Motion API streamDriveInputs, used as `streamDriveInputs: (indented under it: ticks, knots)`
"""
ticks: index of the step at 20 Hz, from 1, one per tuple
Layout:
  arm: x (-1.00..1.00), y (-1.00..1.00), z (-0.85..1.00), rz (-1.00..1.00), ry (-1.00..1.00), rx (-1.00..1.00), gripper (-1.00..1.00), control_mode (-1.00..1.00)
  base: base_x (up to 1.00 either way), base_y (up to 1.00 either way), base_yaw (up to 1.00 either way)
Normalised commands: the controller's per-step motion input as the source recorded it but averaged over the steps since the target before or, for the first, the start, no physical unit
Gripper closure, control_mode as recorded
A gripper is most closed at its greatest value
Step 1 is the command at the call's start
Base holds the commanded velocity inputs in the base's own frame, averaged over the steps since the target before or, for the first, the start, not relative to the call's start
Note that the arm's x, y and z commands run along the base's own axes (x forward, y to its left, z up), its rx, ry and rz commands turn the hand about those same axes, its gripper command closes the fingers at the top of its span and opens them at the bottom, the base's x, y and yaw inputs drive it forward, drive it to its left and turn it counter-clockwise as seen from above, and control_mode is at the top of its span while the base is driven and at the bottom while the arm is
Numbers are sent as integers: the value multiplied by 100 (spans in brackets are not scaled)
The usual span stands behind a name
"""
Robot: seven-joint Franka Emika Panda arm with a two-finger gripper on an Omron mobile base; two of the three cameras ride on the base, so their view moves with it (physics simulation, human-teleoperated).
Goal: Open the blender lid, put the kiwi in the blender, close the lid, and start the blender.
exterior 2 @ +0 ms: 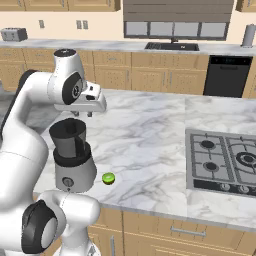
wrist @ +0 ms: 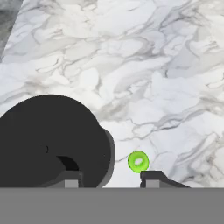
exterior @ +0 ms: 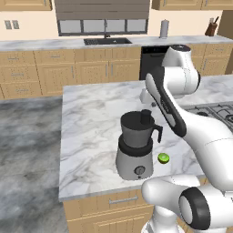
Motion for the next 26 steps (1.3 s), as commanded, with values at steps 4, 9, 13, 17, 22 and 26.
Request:
streamDriveInputs:
  ticks: [4,9,13,17,22,26]
  knots:
    - [0,0,0,0,-1,0,-100,-100,0,0,0]
    - [-8,31,2,-3,0,0,-100,-100,0,0,0]
    - [0,40,0,-3,2,0,-100,-100,0,0,0]
    - [3,6,-1,0,7,0,-100,-100,0,0,0]
    - [0,8,-27,0,12,-5,-100,-100,0,0,0]
    - [0,28,-36,0,5,-6,-100,-100,0,0,0]
